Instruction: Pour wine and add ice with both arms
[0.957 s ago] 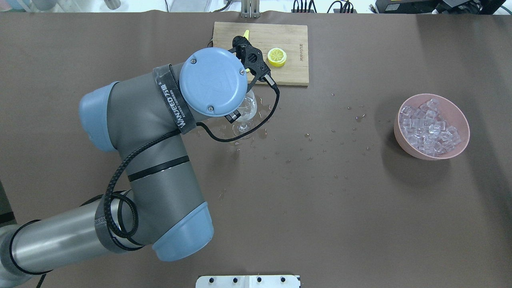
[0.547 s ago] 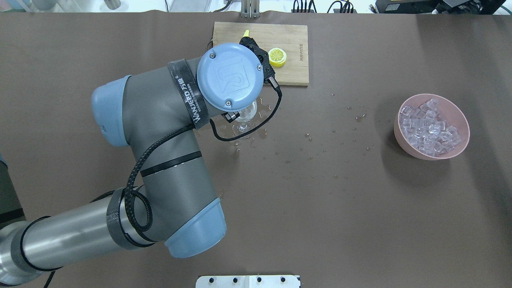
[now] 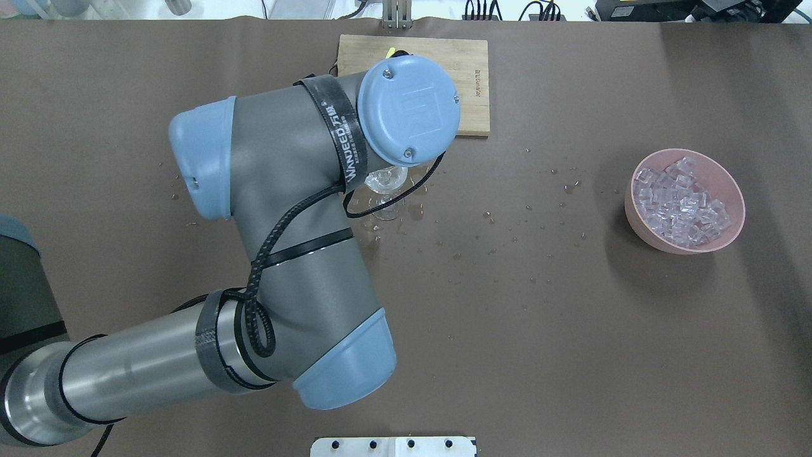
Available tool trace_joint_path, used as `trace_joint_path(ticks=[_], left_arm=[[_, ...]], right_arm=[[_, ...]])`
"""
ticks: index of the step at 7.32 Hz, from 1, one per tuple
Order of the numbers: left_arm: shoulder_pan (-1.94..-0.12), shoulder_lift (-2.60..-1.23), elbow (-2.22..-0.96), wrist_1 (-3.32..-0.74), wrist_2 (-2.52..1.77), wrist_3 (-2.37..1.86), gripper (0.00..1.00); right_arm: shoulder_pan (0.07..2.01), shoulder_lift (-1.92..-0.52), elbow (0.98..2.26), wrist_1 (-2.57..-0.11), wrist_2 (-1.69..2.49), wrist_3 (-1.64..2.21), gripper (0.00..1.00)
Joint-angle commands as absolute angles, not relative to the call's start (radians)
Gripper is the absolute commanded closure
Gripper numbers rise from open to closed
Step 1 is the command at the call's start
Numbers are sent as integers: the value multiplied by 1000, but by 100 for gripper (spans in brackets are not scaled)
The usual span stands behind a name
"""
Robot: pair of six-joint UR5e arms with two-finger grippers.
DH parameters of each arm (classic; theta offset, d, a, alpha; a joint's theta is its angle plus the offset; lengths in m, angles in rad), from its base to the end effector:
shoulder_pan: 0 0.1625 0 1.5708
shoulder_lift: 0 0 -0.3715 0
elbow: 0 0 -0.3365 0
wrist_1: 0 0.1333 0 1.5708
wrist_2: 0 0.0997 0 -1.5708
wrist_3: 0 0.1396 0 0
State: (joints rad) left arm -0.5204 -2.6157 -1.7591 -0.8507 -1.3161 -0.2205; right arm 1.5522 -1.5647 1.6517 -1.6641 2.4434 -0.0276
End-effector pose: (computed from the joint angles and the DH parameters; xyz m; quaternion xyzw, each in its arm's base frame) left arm 0.4246 -0.4375 0.1002 0.2755 0.0505 0.3573 0.8910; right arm 0.0182 -0.4370 0.5951 -0.0010 -0.4226 -0.0196 0.9061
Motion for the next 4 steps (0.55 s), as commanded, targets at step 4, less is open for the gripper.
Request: trace_joint_path(ticks=[4], left_arm=[[-506,-2700,-1651,-706,-1220,-218,100]], right_arm=[[1548,-1565,1646,-1664,2444,-28,0]])
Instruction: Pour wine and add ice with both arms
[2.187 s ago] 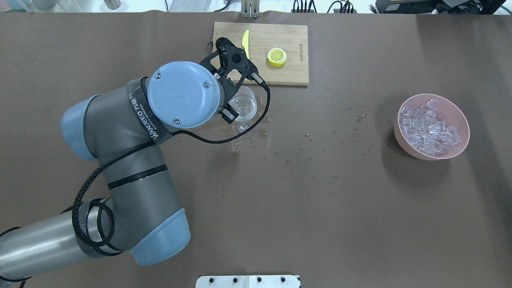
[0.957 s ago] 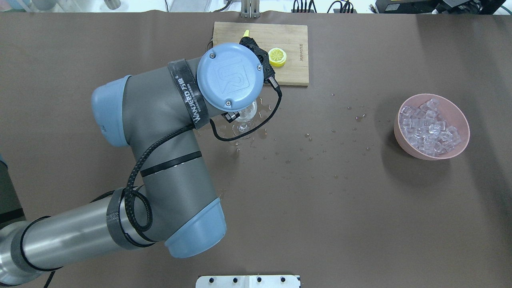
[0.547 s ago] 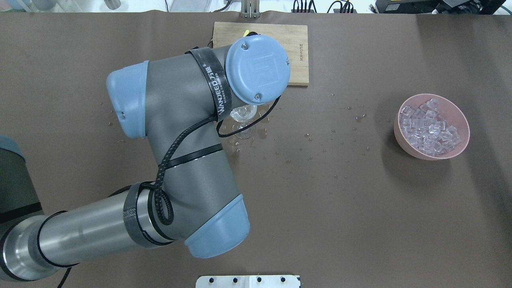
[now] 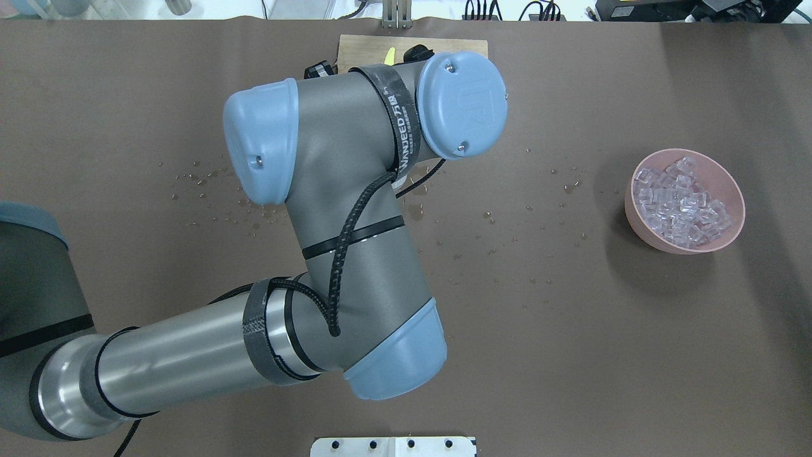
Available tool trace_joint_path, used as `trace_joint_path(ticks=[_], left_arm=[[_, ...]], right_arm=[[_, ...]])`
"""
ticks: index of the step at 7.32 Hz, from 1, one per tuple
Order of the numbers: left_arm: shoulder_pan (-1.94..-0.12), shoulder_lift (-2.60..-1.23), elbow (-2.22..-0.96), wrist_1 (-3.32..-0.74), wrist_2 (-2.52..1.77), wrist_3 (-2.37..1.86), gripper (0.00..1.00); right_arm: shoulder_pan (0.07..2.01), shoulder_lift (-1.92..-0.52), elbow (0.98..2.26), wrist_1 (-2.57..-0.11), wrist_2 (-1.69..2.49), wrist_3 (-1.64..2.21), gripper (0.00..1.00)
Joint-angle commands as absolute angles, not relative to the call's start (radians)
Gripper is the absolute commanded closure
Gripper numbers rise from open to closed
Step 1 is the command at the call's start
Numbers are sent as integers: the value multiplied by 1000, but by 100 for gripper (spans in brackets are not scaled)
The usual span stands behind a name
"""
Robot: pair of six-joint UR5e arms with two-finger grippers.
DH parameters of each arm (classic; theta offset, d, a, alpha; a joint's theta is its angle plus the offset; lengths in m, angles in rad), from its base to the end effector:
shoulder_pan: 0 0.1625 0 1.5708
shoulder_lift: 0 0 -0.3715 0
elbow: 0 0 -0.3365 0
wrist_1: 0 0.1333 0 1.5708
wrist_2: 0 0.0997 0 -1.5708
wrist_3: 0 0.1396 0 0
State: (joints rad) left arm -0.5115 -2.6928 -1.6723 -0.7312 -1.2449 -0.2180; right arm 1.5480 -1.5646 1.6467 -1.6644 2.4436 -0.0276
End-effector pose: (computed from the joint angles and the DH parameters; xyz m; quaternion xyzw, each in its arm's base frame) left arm 0.4284 -0.4446 0.0926 0.2461 -0.0156 0.3673 0.8968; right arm 0.0164 -0.4368 0.5973 -0.0042 -0.4227 -0.0204 0.9060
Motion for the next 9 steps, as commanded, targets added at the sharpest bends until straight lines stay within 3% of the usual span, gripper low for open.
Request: trace_joint_path(ticks=[1,4,6,8,9], left_arm=[[-500,-2720,-1622,-687,-1212,-218,100],[-486,-2723,-1637,-693,-1200,-218,100],[-489,-2706,-1730,-728,-1212,-235,100],[-502,-2532,-1901,-892,-1244,-385,100],[-511,-2469,-1913,-988,-1249,-418,100]], right_arm=[[1548,-1565,1647,-1664,2444,-28,0],[1548,-1565,1651,-1664,2444,-28,0],[1548,-1565,1652,-1664,2444,-28,0],[1545,-1565,1654,-1663,2444,-26,0],[1543,-1565,1657,-1663,2444,-26,0]])
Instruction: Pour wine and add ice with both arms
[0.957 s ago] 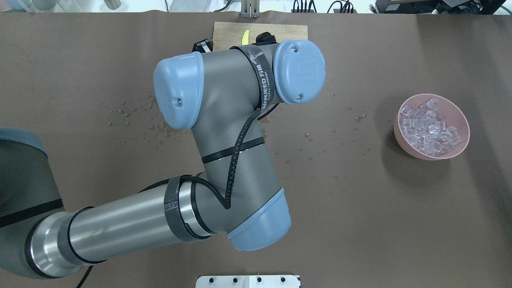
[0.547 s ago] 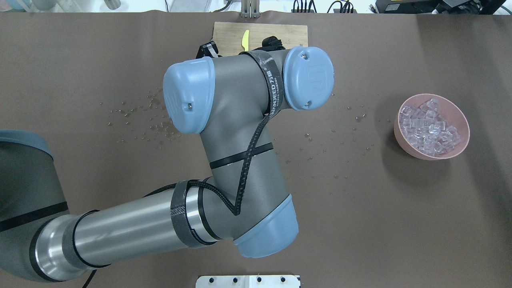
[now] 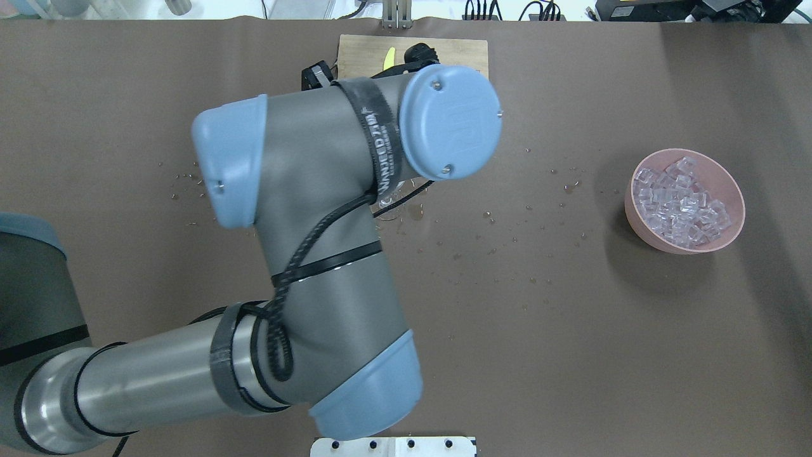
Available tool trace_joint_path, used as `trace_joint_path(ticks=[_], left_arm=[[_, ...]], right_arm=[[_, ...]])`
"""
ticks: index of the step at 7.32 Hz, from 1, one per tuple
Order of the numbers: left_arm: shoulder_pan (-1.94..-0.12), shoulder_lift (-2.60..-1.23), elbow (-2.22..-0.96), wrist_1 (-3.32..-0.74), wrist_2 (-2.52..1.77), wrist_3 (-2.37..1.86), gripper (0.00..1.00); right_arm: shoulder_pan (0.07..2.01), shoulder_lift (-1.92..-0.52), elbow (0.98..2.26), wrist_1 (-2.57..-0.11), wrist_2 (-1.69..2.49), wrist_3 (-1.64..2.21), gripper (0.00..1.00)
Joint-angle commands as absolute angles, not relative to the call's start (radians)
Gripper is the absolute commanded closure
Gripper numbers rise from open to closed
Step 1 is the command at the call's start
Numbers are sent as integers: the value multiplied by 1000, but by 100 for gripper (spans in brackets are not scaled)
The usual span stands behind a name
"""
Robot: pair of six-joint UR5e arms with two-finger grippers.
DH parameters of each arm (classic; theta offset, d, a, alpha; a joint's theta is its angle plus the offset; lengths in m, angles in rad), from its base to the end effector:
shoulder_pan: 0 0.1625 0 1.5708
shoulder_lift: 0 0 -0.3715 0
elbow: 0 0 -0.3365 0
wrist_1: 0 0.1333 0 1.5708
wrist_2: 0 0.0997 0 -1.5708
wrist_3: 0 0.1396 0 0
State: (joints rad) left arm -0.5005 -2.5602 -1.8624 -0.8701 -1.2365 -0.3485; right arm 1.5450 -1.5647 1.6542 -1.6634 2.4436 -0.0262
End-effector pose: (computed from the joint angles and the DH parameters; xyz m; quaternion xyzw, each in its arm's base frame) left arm 0.4074 -0.4270 0.0997 0.3179 0.0628 0.2891 0.9008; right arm 0.0151 -0.4374 0.5939 -0.0013 -0.4227 -0.0229 0.9060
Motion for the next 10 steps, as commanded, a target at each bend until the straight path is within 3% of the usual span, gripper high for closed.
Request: trace_joint_path(ticks=[1,4,8,10], left_arm=[[-529,-2423,-1913,-1053,-1249,-472,100],[-574,-2254,-1973,-1283,-1249,-556,100],[-574,-1904,-1973,-1831,-1233,-774,100],[-574,-1858,-1935,-1964,-1235,-1050,100]], right_arm=[[1543,-1565,1657,-1663,2457,-26,0],[1542,-1557,1658,-1663,2471,-26,0],[1542,-1552,1658,-1663,2471,-25,0],[1539,-1552,1664,-1661,2471,-2,0]])
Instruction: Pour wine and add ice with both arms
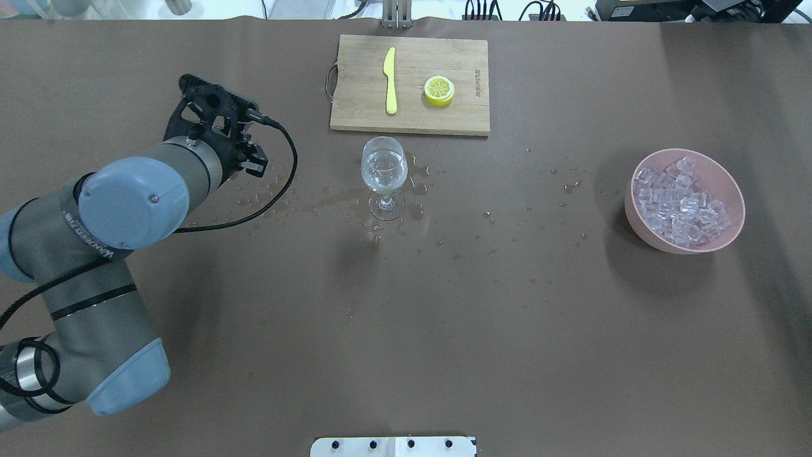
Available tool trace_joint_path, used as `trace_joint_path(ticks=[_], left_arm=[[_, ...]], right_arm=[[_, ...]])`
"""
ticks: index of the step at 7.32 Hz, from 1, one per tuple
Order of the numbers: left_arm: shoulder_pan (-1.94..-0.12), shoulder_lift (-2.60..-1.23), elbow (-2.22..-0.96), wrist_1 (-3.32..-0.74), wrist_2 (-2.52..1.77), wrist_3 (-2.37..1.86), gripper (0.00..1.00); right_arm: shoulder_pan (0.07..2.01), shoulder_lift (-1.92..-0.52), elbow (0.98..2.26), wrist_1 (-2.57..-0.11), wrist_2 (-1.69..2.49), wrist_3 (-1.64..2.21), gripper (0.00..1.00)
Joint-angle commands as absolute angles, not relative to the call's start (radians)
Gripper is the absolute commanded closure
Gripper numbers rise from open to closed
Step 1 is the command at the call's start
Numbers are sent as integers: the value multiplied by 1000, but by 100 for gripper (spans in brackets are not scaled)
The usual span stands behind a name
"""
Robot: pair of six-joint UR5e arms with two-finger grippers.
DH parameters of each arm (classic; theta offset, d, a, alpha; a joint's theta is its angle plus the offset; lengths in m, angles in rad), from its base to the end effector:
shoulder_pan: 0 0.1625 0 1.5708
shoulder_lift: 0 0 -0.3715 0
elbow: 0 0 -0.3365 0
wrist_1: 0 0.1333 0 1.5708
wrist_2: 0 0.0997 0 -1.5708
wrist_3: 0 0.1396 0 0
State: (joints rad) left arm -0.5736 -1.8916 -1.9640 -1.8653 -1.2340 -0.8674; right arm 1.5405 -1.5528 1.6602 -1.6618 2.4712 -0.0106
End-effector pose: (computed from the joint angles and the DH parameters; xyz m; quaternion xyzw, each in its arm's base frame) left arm 0.3529 -0.4416 0.2806 0.4017 0.2950 -0.0248 0.8666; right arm 0.0105 -0.4429 0.5830 0.0031 -0.4352 -0.0220 0.9001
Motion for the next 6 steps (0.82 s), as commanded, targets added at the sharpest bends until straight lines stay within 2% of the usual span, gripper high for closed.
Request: trace_joint_path(ticks=[1,3,6], left_arm=[[-574,-1818,-1883,-2109,-1218,-1105,100],[-569,-1773,-1795,-2265,-1059,-1111,100],[-490,-1756,-1720,-2273,-828,-1241,100]], right_arm=[[1539,-1552,1666,-1661,2471,-2,0],[1539,-1552,1666,-1663,2471,-2,0],[1537,-1552,1666,-1661,2471,-2,0]])
